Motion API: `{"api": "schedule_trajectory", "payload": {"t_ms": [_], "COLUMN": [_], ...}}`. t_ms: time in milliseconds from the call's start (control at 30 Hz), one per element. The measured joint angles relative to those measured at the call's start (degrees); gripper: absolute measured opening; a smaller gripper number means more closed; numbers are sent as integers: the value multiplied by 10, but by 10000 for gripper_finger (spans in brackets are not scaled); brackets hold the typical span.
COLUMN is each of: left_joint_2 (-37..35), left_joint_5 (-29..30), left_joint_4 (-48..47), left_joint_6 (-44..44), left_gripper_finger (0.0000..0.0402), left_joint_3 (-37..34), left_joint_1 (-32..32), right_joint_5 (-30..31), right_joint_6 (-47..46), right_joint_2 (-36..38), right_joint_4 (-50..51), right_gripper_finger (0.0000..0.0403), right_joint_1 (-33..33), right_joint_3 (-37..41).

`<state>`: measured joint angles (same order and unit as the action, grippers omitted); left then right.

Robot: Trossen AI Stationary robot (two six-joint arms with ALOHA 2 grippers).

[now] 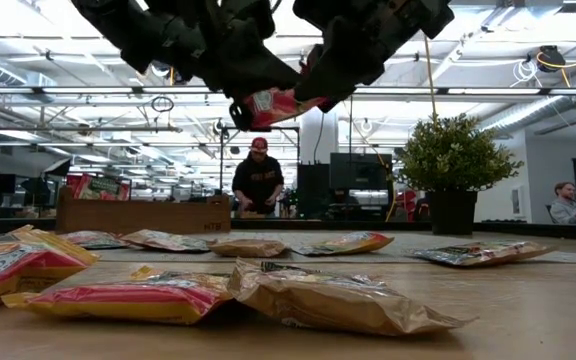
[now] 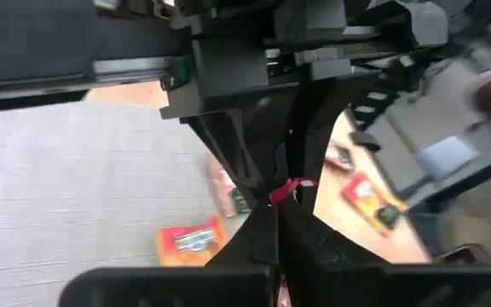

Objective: Pick & Place Tea
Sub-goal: Put the red tea bag into the left section of the wooden organizer

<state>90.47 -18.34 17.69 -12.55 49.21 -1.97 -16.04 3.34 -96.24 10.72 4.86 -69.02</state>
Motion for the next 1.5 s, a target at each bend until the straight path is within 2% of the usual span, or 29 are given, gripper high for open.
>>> {"api": "schedule_trajectory", "payload": {"t_ms": [200, 400, 567, 667, 800, 933, 1033, 1100, 1233, 1300, 1500], "left_joint_2": [-84, -149, -157, -158, -156, -155, -155, -156, -155, -155, -155], "left_joint_5": [147, 276, 361, 367, 371, 374, 362, 354, 350, 349, 332], "left_joint_4": [-83, -125, 0, 137, 320, 502, 611, 649, 659, 660, 659], "left_joint_6": [77, 123, 183, 211, 222, 256, 277, 279, 279, 279, 274], "left_gripper_finger": [2, 1, 1, 1, 1, 0, 0, 0, 0, 0, 0], "left_joint_3": [1, -3, -60, -121, -215, -297, -342, -360, -373, -373, -373], "left_joint_1": [-25, -68, -109, -119, -118, -118, -117, -116, -113, -110, -97], "right_joint_5": [15, 77, 150, 209, 280, 274, 262, 235, 132, 104, 83], "right_joint_6": [-29, -26, -1, 24, 72, 92, 101, 102, 72, 61, 49], "right_joint_2": [0, 0, -1, -1, -1, -1, -1, -1, -13, -19, -67], "right_joint_4": [77, 101, 65, 37, -62, -250, -427, -559, -772, -805, -776], "right_gripper_finger": [45, 59, 53, 46, 37, 29, 25, 24, 32, 47, 129], "right_joint_1": [0, -2, 1, -1, -4, -18, -26, -33, -47, -49, -49], "right_joint_3": [1, 1, 1, 7, 40, 95, 151, 190, 237, 236, 188]}}
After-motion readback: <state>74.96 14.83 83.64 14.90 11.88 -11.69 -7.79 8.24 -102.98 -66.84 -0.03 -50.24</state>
